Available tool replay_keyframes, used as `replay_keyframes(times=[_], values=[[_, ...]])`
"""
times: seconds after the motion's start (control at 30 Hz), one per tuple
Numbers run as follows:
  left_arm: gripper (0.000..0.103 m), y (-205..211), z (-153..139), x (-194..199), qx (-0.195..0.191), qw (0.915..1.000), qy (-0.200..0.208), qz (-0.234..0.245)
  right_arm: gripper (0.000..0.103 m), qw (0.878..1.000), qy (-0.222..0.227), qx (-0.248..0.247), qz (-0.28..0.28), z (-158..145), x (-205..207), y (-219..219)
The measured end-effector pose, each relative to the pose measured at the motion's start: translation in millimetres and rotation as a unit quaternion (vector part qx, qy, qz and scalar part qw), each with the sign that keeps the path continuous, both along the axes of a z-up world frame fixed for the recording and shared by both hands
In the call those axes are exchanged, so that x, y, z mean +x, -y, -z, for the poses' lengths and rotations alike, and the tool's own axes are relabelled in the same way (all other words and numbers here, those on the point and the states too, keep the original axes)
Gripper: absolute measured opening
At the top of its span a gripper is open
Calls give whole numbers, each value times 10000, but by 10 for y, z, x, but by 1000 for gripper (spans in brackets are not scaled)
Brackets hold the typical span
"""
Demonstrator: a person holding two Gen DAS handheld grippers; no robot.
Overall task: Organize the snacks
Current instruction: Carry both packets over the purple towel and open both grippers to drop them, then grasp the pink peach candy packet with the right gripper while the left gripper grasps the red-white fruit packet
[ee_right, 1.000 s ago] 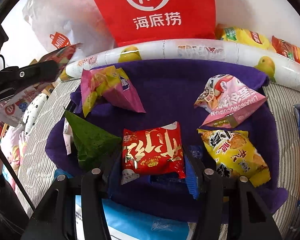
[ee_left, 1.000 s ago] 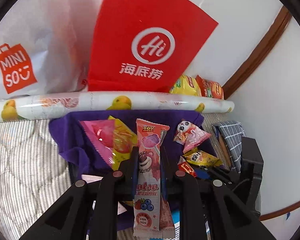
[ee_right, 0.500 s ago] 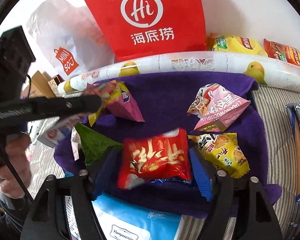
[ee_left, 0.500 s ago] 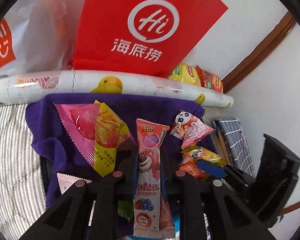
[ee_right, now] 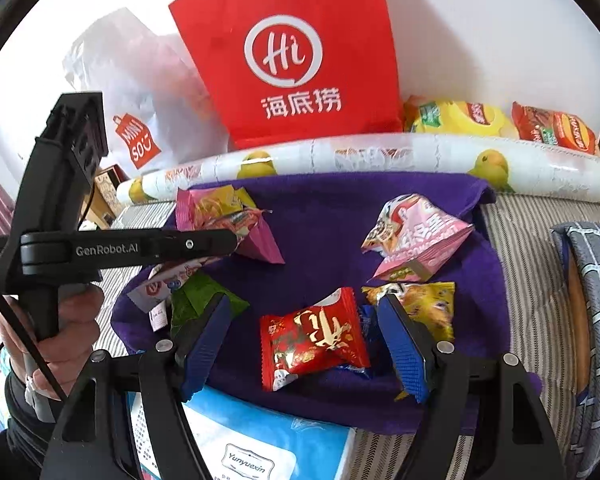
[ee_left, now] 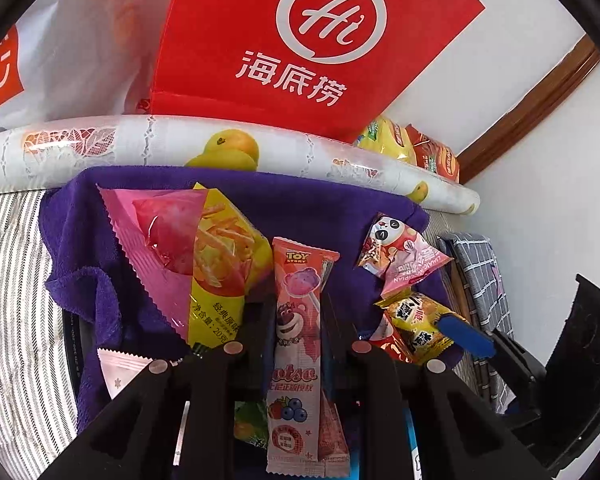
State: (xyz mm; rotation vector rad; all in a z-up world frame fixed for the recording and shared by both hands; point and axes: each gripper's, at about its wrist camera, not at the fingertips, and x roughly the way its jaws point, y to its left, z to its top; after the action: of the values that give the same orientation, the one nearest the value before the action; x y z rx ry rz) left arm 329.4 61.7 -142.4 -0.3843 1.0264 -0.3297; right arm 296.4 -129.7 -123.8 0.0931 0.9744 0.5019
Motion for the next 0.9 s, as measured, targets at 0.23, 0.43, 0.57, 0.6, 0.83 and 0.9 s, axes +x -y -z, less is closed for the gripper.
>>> replay_keyframes(times=[0.23, 0.43, 0.57, 0.6, 0.83, 0.9], values=[[29, 72, -22, 5, 121, 9999, 40, 34, 75, 9998, 205, -45, 62, -136, -35, 57], [46, 104, -131, -49, 219, 9997, 137, 2, 75, 9986, 454, 5, 259, -339, -300, 177], [48, 123, -272, -142, 211, 9995, 238, 25, 75, 9981, 437, 93, 433, -404, -531, 269], [48, 123, -304, -165, 210, 9994, 260, 34, 75, 9978, 423, 133, 483, -414, -587, 290], [54, 126, -542, -559, 264, 9983, 497, 176, 75, 9981, 261, 95, 557, -397, -1035, 371], [54, 87, -568, -702, 302, 9980, 522, 160, 75, 9982, 227, 66, 544, -384, -1146, 385]])
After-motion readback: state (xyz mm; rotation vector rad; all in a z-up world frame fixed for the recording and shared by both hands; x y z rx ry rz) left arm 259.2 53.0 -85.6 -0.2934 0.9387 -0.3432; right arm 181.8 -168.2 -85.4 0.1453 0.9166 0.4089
